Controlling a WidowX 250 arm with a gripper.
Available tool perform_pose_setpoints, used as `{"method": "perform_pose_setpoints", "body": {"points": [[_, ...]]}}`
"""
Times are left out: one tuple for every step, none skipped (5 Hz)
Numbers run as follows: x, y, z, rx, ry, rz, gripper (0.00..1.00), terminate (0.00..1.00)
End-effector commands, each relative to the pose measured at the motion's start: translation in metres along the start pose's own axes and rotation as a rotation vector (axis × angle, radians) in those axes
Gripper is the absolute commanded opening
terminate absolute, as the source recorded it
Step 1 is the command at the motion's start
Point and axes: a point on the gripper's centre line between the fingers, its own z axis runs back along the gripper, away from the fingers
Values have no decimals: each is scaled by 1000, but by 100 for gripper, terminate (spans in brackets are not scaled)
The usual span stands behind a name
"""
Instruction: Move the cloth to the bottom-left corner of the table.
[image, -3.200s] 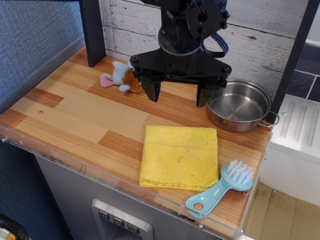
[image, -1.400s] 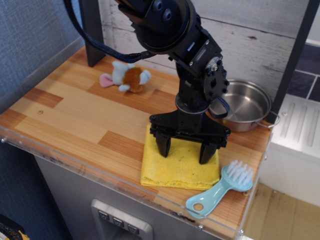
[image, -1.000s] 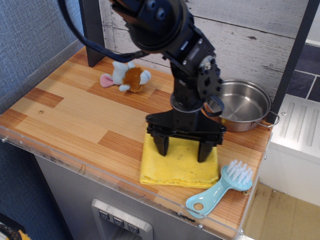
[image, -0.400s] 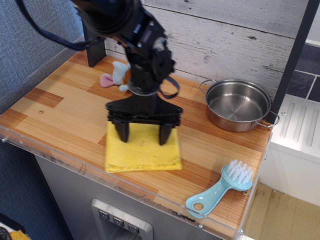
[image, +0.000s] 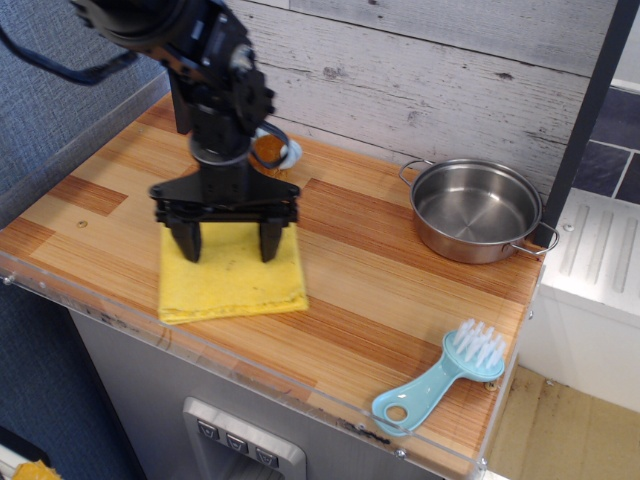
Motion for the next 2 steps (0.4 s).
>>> {"method": "perform_pose_setpoints", "body": {"points": [[19, 41, 5, 24, -32, 103, 100, 0], [26, 65, 0, 46, -29, 162, 100, 0]]}}
